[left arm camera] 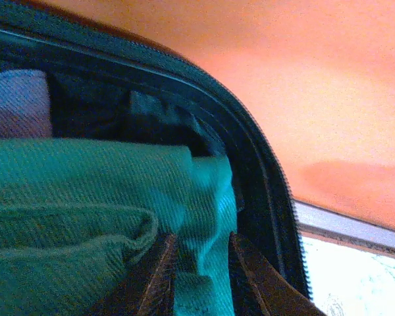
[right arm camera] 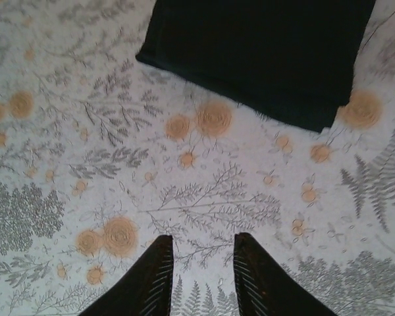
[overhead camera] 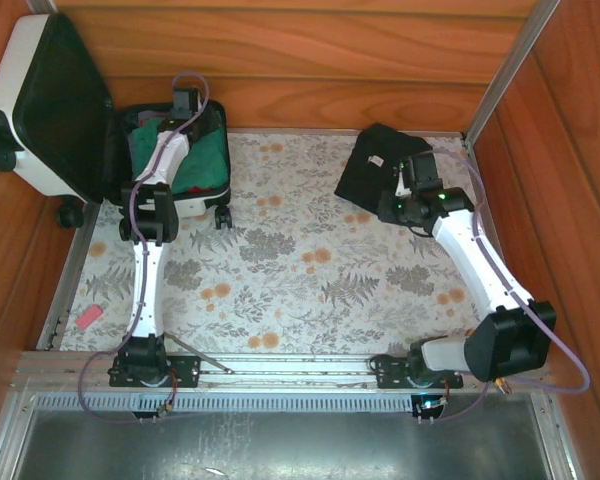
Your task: Pack the luggage
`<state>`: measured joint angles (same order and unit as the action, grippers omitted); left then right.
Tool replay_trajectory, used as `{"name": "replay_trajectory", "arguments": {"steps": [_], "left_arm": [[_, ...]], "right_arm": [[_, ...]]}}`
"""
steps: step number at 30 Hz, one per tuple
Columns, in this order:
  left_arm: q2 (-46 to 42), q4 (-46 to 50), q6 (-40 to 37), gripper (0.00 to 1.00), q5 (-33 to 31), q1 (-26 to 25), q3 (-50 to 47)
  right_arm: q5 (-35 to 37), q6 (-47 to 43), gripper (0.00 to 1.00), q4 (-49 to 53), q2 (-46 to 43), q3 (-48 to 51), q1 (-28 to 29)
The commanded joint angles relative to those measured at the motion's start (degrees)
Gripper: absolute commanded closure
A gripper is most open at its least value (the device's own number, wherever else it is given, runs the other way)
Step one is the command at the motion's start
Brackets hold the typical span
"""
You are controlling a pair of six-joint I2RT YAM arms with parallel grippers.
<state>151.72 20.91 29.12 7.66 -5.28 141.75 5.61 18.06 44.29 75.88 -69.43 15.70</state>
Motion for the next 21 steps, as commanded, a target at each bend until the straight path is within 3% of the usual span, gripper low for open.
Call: {"name": "replay_trajectory", "arguments": {"steps": [1, 4, 6, 12, 17, 21], "left_arm": [[3.67, 11.11, -2.32, 0.72, -2.21, 0.53, -0.34], [1.5, 11.07, -3.78, 0.72, -2.93, 0.53, -3.38], [-0.59, 10.78, -5.33, 0.66, -3.25, 0.53, -3.91], [-8.61, 10.47, -9.22, 0.23, -5.42, 0.62, -3.41], [-18.48, 9.62, -10.2, 0.0, -6.8, 0.95, -7.45], [-27.9, 8.94, -9.82, 0.0, -4.67, 1.24, -15.91]], "right_arm": [[3.71, -3.09, 0.69, 1.55, -1.09, -2.3, -0.07], [5.49, -5.44, 0.66, 0.31, 0.06, -3.37, -0.23], [6.64, -6.57, 0.58, -1.21, 1.77, -3.48, -0.8], [-0.84, -5.94, 0.33, -4.08, 10.64, -6.29, -5.73], [-4.91, -4.65, 0.23, -3.26, 23.67, -13.23, -10.11], [-9.88, 0.5, 0.2, -1.65, 33.53, -18.79, -15.87]]}}
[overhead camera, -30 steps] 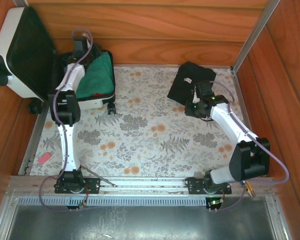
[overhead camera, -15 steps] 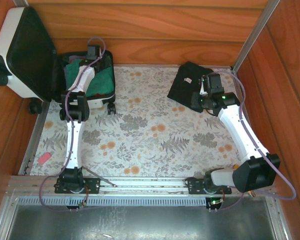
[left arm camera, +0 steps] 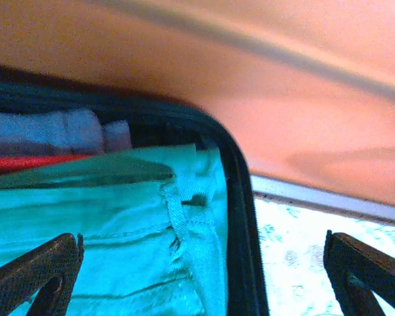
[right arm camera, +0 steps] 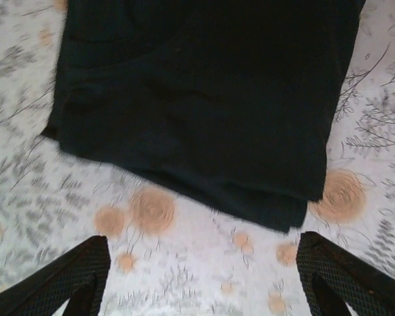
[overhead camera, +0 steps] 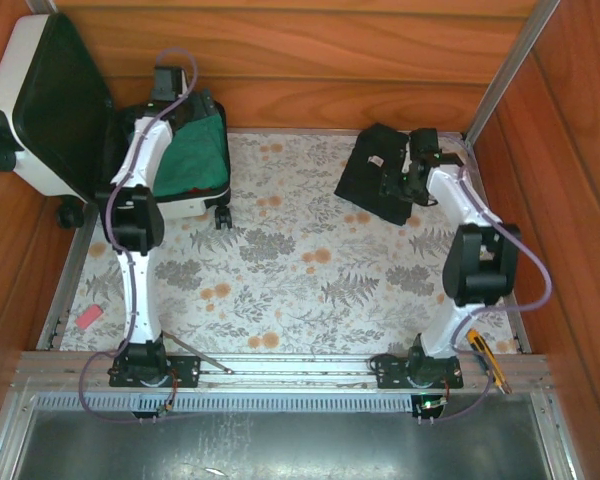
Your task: Pack the luggage
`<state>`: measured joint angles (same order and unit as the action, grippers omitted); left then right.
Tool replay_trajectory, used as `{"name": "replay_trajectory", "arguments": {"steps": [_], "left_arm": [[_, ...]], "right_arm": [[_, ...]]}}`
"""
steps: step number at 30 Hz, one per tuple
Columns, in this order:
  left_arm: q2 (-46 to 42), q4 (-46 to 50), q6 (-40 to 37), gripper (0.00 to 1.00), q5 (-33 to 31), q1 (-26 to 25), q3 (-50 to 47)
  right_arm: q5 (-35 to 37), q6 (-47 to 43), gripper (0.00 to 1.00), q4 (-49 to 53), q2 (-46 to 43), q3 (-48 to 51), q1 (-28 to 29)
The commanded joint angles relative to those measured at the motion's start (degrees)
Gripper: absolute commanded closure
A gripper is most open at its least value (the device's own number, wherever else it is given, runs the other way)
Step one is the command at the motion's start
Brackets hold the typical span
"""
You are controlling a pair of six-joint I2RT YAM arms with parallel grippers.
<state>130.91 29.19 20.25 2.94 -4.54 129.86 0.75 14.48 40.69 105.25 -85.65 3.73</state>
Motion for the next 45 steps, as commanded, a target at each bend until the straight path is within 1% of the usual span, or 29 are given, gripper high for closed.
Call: {"name": "replay_trajectory", "arguments": {"steps": [1, 2, 4, 6, 8, 10, 12, 13, 14, 15, 17, 18, 20, 21, 23, 25, 26, 28, 29, 32, 36, 41, 45], "left_arm": [[-9.55, -0.21, -0.51, 0.0, 0.71, 0.49, -7.37], [-12.78, -1.69, 0.34, 0.0, 1.49, 0.49, -11.86], [-18.91, -6.9, 3.2, 0.0, 5.08, 0.41, -22.25], [-26.01, -12.09, 7.69, 0.01, 5.68, -0.53, -33.36], [-31.99, -16.94, 12.86, 0.03, 6.32, -2.22, -43.73], [-37.27, -19.44, 20.2, 0.07, 3.21, -5.68, -52.48], [-42.07, -23.49, 27.27, 0.09, 1.34, -10.75, -60.88], [-43.57, -23.91, 29.84, 0.1, -1.43, -14.05, -63.64], [-44.68, -24.23, 32.9, 0.1, -4.04, -17.99, -66.11], [-45.25, -25.45, 35.95, 0.1, -5.18, -21.24, -68.1], [-44.82, -26.13, 44.31, 0.1, -6.68, -25.98, -70.76], [-43.61, -27.37, 49.01, 0.1, -6.43, -27.66, -72.09], [-39.69, -30.01, 54.03, 0.1, -4.38, -29.67, -72.92], [-36.89, -30.36, 56.65, 0.1, -1.68, -29.74, -72.39], [-31.53, -32.31, 58.4, 0.12, 2.93, -30.04, -70.41], [-26.43, -33.82, 61.12, 0.12, 6.84, -30.57, -68.37], [-24.2, -36.15, 62.53, 0.12, 8.45, -31.07, -67.72], [-20.64, -39.94, 65.03, 0.12, 10.19, -31.99, -66.68], [-19.2, -41.53, 65.47, 0.12, 10.83, -32.56, -65.72], [-16.21, -43.1, 65.53, 0.12, 11.32, -33.68, -63.0], [-13.63, -45.86, 66.34, 0.12, 9.8, -34.49, -61.3], [-9.7, -47.36, 68.64, 0.12, 9.89, -34.79, -58.82], [-6.91, -47.73, 69.47, 0.12, 9.74, -35.59, -57.43]], "right_arm": [[-6.45, 5.23, 0.2, 1.34, 5.68, -3.15, -4.87], [-7.84, 6.4, 0.2, 1.0, 7.23, -3.92, -6.06], [-9.76, 7.85, 0.2, 1.41, 10.42, -5.73, -7.65], [-10.2, 8.61, 0.2, 3.21, 13.14, -7.76, -8.75], [-10.37, 8.96, 0.2, 2.97, 14.46, -7.73, -9.1], [-11.84, 9.24, 0.2, 1.81, 15.43, -7.07, -9.2], [-13.54, 9.2, 0.21, 1.76, 16.78, -6.85, -9.15], [-14.27, 9.24, 0.22, 1.67, 17.34, -6.61, -9.02], [-15.3, 9.32, 0.26, 0.91, 17.63, -5.92, -8.96], [-17.06, 9.55, 0.31, -0.3, 17.79, -4.79, -8.91], [-18.43, 10.02, 0.39, -2.42, 17.29, -2.22, -8.67], [-17.91, 10.04, 0.41, -3.07, 16.89, -0.86, -8.37], [-17.38, 9.95, 0.46, -3.89, 16.01, 1.66, -7.65], [-17.48, 10.12, 0.49, -4.65, 15.42, 3.18, -7.27], [-17.51, 10.6, 0.53, -6.1, 13.96, 6.01, -6.19], [-17.3, 10.79, 0.6, -6.87, 12.21, 8.83, -4.08], [-16.56, 11.14, 0.63, -7.11, 10.95, 10.39, -2.78], [-14.68, 12.01, 0.67, -7.79, 8.2, 13.6, 0.16], [-15.17, 12.64, 0.7, -8.67, 6.66, 15.22, 1.39], [-17.74, 15.54, 0.81, -10.93, 3.29, 18.74, 4.04], [-17.11, 16.79, 0.93, -10.03, -0.63, 19.79, 6.74], [-17.27, 16.98, 1.0, -8.55, -4.73, 19.6, 7.69], [-17.54, 16.73, 1.0, -8.06, -6.97, 19.38, 7.77]]}}
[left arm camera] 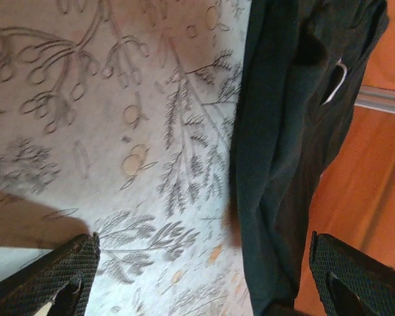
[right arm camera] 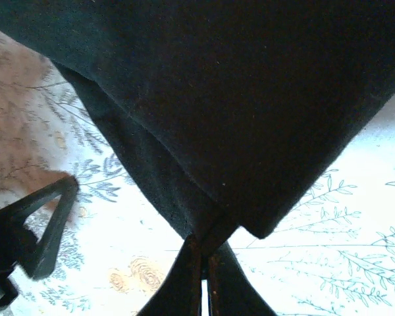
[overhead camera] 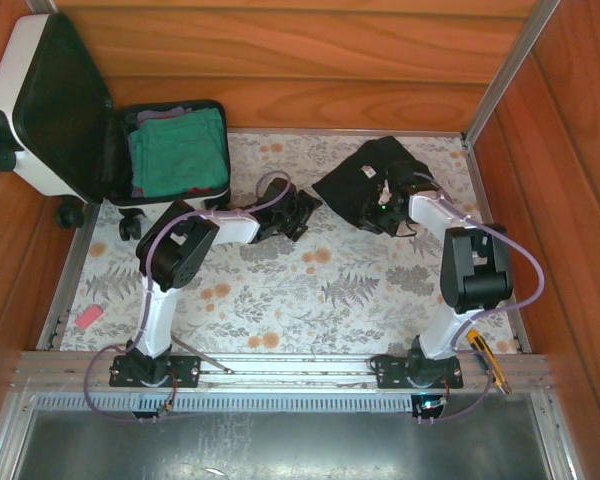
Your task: Pack the luggage
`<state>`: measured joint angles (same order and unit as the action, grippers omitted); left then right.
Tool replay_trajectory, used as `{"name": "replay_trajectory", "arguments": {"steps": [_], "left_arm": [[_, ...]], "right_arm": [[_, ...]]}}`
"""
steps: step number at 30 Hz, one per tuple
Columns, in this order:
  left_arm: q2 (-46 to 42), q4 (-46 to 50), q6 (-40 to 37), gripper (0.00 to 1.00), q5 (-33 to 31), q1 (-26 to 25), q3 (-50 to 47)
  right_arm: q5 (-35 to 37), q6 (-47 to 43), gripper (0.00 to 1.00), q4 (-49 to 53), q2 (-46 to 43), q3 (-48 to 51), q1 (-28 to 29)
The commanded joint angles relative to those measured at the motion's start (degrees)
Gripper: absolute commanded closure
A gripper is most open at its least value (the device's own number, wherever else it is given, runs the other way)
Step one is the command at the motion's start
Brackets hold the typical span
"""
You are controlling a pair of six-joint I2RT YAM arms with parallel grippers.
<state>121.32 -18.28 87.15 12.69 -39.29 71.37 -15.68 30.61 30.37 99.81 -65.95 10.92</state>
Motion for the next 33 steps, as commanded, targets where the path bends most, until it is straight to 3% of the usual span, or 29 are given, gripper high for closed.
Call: {"name": "replay_trajectory", "arguments": {"steps": [1, 12, 17, 33], "left_arm": [[3.33, -0.27, 2.84, 0.12, -0.09, -1.01, 1.41], [10.29, -0.8, 3.93, 0.14, -2.94, -2.67, 10.67], [12.92, -0.73, 8.88, 0.18, -2.31, -3.5, 10.2], [17.97, -0.61, 13.39, 0.23, -2.55, -4.39, 14.95]], "right_arm": [[-1.38, 0.51, 1.0, 2.5, -1.63, -0.49, 0.61], [-3.32, 0.94, 1.0, 2.63, -2.81, -0.97, 1.2], [-2.52, 0.2, 1.0, 3.83, -4.12, -1.96, 1.18], [-2.55, -0.82, 1.0, 6.21, -7.38, -4.84, 1.16]]}}
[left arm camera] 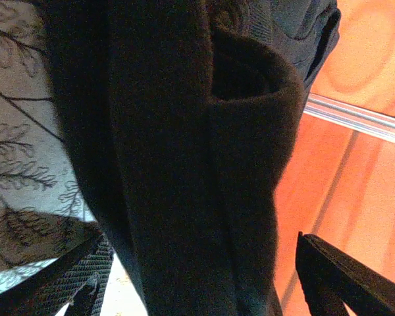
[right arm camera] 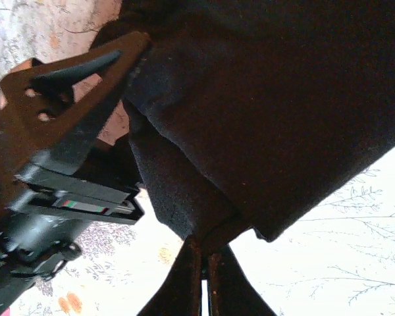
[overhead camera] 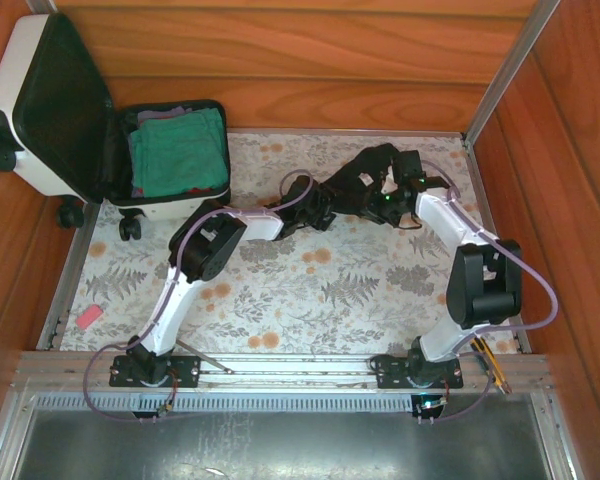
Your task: Pack the luggage
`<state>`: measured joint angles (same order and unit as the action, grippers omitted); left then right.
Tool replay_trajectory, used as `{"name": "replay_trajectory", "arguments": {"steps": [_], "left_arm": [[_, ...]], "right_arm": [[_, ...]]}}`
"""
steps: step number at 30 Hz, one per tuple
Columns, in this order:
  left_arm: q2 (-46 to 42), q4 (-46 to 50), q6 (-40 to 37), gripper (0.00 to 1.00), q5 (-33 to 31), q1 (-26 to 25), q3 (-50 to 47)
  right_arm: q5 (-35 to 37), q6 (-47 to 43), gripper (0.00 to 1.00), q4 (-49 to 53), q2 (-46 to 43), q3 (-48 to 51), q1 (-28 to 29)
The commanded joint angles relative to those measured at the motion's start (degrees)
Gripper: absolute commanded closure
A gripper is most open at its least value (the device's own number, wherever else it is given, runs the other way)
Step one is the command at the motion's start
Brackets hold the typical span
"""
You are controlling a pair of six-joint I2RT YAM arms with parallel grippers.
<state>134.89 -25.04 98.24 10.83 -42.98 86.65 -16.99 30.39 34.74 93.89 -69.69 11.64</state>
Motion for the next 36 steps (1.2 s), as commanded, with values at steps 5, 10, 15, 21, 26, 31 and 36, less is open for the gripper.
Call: {"name": "replay_trajectory", "arguments": {"steps": [5, 10, 15, 21, 26, 31, 36], "left_arm": [[6.14, 6.12, 2.99, 0.31, -1.17, -0.7, 1.81], [7.32, 6.13, 2.91, 0.59, -1.55, -0.61, 3.98], [7.68, 7.41, -1.26, 0.9, -1.59, 0.25, 5.61], [2.72, 12.25, -10.45, 1.0, -2.52, 2.1, 3.84], [-3.58, 36.15, -28.21, 1.0, -6.22, 2.73, 12.86], [-4.66, 50.09, -45.64, 1.0, -3.7, 4.1, 23.6], [-3.88, 63.67, -59.08, 1.0, 5.5, 8.71, 30.36]], "right_arm": [[-2.43, -0.59, 1.0, 1.74, -2.2, -1.06, 0.45], [-5.78, -0.51, 1.0, 0.85, -3.59, -0.23, 0.45], [-11.53, -2.48, 0.64, -0.5, -7.41, -0.4, 0.02], [-8.26, -5.29, 0.39, 3.15, -12.7, -2.16, -5.42], [-6.75, -6.54, 0.39, 3.23, -15.01, -1.33, -10.75], [-6.12, -7.72, 0.39, 3.38, -14.66, -1.0, -12.18], [-6.56, -7.87, 0.39, 2.09, -14.44, 0.65, -12.34]]}}
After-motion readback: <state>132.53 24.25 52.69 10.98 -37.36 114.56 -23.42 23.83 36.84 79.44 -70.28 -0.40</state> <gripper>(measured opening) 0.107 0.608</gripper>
